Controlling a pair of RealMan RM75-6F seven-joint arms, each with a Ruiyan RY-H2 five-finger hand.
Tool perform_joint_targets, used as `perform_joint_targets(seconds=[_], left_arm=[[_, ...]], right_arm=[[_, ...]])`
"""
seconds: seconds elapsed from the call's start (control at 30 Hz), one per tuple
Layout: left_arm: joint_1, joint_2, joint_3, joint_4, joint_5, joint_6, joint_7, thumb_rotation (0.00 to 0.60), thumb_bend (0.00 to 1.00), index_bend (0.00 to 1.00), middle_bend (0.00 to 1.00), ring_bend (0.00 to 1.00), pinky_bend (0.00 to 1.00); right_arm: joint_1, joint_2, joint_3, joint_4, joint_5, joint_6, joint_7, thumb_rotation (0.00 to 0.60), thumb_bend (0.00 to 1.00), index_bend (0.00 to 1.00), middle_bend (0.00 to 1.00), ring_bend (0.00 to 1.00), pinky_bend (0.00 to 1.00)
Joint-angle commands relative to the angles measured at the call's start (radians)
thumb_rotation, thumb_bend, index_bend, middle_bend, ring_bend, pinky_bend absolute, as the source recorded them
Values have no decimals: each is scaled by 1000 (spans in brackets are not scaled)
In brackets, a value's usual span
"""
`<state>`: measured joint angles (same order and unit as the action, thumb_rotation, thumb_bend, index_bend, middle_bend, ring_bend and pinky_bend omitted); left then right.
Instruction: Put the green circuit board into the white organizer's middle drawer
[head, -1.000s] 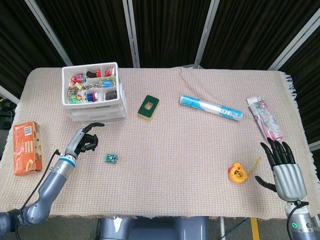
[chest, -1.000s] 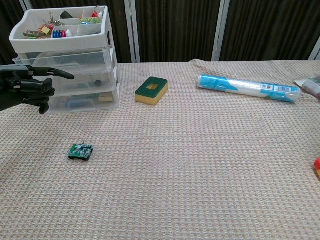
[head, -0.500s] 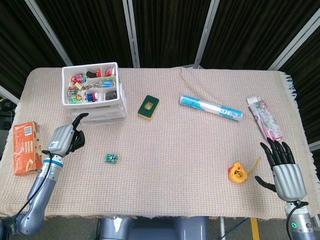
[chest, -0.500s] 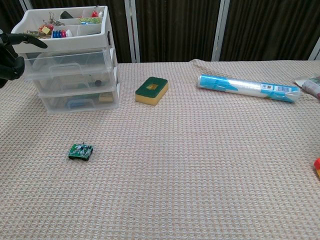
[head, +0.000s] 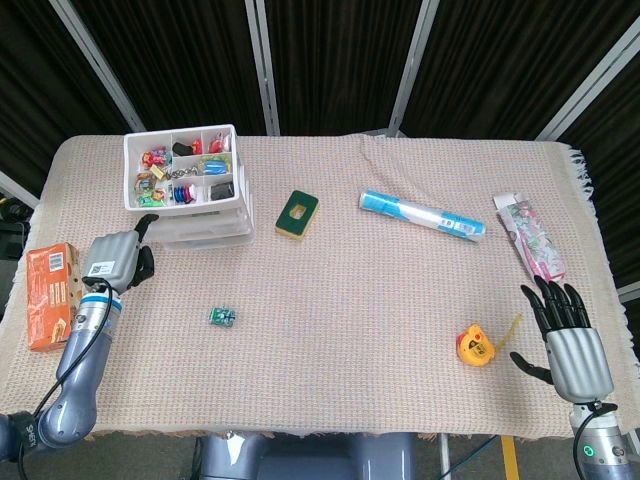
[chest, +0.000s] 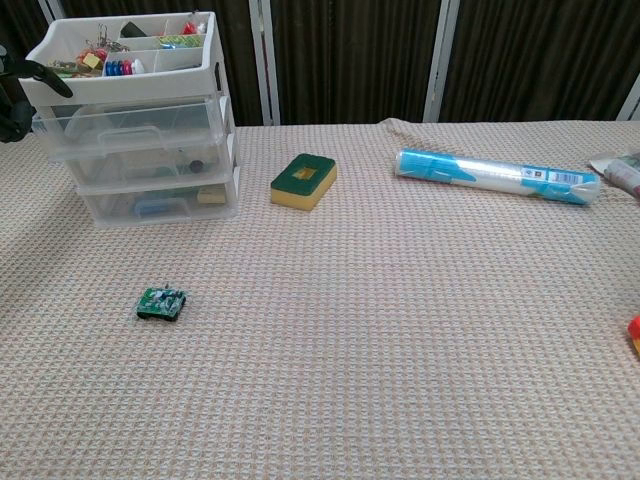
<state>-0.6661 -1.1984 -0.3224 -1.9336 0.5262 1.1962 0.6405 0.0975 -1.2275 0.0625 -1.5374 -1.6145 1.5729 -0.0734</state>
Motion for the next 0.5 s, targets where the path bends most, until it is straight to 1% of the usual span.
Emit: perform_joint_targets(seconds=[0.03, 0.2, 0.5], left_arm=[[-27, 3, -3, 6, -61, -4, 12, 600, 794, 178, 969, 919, 672], [-42, 1, -1, 25, -108, -19, 4, 600, 795, 210, 969, 919, 673], [-61, -3, 10, 43, -133, -34, -12, 600, 798, 298, 971, 919, 673]], right_arm=[[0, 0, 0, 0, 0, 0, 0, 600, 0, 91, 0, 0, 0], [0, 0, 0, -1, 0, -1, 0, 600, 0, 90, 0, 0, 0], [0, 1, 0, -2, 1, -3, 0, 600, 0, 90, 0, 0, 0]])
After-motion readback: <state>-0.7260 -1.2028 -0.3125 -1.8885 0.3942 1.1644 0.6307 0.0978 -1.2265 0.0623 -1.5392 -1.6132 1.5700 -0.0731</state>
